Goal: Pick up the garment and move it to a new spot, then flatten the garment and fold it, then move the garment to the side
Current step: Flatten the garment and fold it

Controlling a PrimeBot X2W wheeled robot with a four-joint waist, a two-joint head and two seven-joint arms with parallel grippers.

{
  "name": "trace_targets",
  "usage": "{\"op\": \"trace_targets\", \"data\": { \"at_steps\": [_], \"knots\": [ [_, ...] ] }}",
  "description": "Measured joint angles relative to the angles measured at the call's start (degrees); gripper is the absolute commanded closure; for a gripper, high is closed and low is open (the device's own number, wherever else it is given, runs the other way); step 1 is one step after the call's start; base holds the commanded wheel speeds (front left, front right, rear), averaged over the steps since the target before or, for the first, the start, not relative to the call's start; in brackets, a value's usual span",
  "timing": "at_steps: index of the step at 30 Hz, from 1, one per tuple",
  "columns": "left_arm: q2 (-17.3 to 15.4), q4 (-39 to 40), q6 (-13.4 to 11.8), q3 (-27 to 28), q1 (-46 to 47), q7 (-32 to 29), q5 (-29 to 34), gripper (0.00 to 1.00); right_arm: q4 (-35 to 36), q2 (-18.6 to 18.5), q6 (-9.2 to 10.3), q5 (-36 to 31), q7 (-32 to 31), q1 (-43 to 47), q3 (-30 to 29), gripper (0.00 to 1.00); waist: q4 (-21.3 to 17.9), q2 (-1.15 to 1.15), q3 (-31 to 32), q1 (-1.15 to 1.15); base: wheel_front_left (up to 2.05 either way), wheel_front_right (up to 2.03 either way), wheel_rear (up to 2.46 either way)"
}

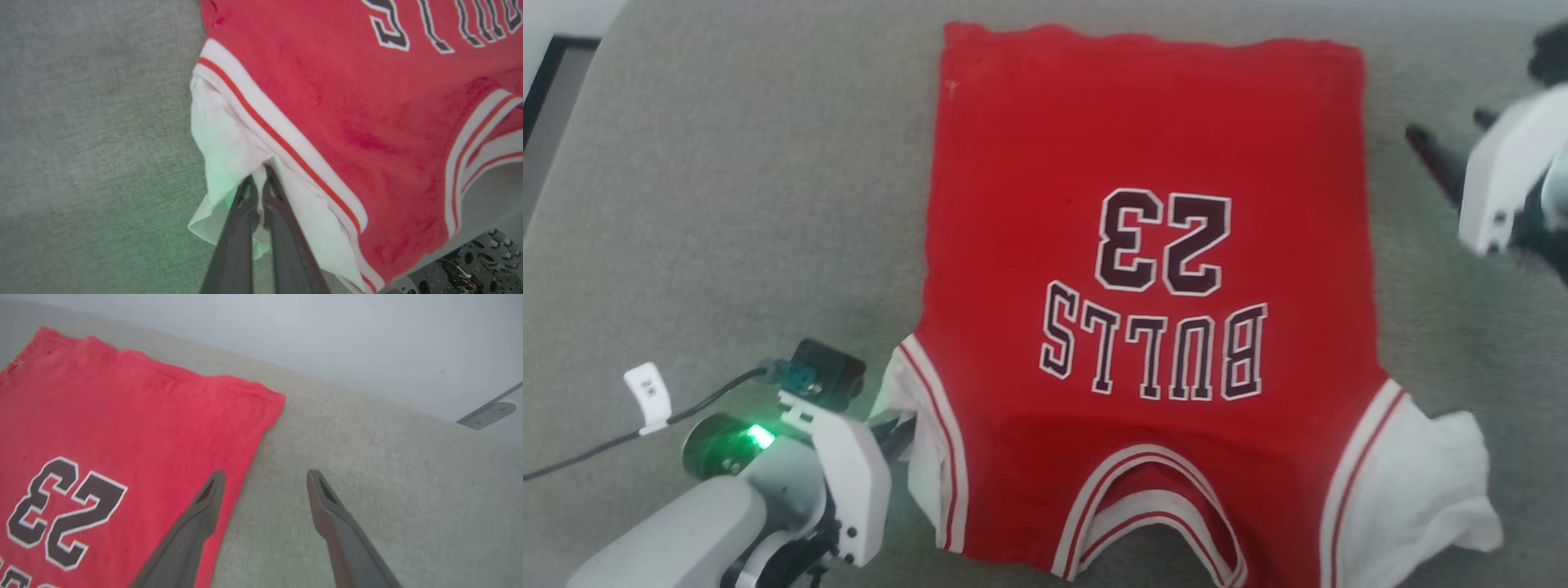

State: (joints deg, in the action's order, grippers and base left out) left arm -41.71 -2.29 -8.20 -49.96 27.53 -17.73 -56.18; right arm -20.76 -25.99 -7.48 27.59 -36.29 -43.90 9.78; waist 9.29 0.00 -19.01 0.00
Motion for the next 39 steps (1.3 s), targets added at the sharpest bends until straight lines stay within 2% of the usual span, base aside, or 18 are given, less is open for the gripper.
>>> {"op": "trace_targets", "data": {
  "at_steps": [5, 11, 18, 19, 20, 25, 30, 35, 39],
  "knots": [
    [2.58, -1.83, 2.14, -0.86, 3.00, 0.27, 0.90, 1.00, -14.82, 1.89, -0.01, -2.85, 0.83, -10.87, -0.69, 0.00, 2.88, 0.00, -2.48, 0.00, 0.00, 0.00, 0.00],
    [6.42, -4.55, 5.00, -2.03, 6.36, 0.99, 2.31, 1.00, -30.15, 2.46, -0.01, -5.71, 0.44, -20.11, -3.68, 0.00, 7.08, 0.00, -5.19, 0.00, 0.00, 0.00, 0.00],
    [10.17, -8.38, 8.04, -3.07, 9.24, 1.99, 2.79, 1.00, -42.62, 2.52, -0.01, -9.56, -5.17, -26.42, -4.71, 0.00, 11.13, 0.01, -7.91, 0.00, 0.00, 0.00, 0.00],
    [10.55, -8.91, 8.25, -3.09, 9.38, 2.19, 2.79, 1.00, -43.24, 2.53, -0.01, -10.06, -5.66, -26.98, -4.37, 0.31, 11.42, 0.01, -8.20, 0.00, 0.00, 0.00, 0.00],
    [10.82, -9.46, 8.53, -3.12, 9.60, 2.24, 2.79, 1.00, -43.75, 2.53, -0.01, -10.53, -5.68, -27.47, -4.17, 1.00, 11.61, 0.01, -8.47, 0.00, 0.00, 0.00, 0.00],
    [11.28, -11.27, 9.43, -3.03, 10.05, 3.22, 2.65, 1.00, -44.25, 2.85, -0.01, -11.35, -4.49, -28.32, -2.57, 1.00, 11.19, 0.02, -8.73, 0.00, 0.00, 0.00, 0.00],
    [10.03, -12.57, 9.47, -2.25, 9.62, 4.26, 2.18, 1.00, -41.39, 3.78, -0.01, -9.56, -4.95, -26.87, 3.59, 1.00, 9.03, 0.01, -7.52, 0.00, 0.00, 0.00, 0.00],
    [7.24, -12.23, 8.13, -1.03, 8.00, 4.46, 1.59, 1.00, -31.73, 2.61, -0.01, -2.11, -6.12, -20.81, 11.88, 1.00, 5.46, 0.01, -5.60, 0.00, 0.00, 0.00, 0.00],
    [4.79, -11.29, 6.34, -0.27, 6.70, 4.35, 1.18, 1.00, -20.08, -1.40, -0.01, 5.35, -7.71, -13.76, 17.83, 1.00, 2.29, 0.01, -4.02, 0.00, 0.00, 0.00, 0.00]
  ]
}}
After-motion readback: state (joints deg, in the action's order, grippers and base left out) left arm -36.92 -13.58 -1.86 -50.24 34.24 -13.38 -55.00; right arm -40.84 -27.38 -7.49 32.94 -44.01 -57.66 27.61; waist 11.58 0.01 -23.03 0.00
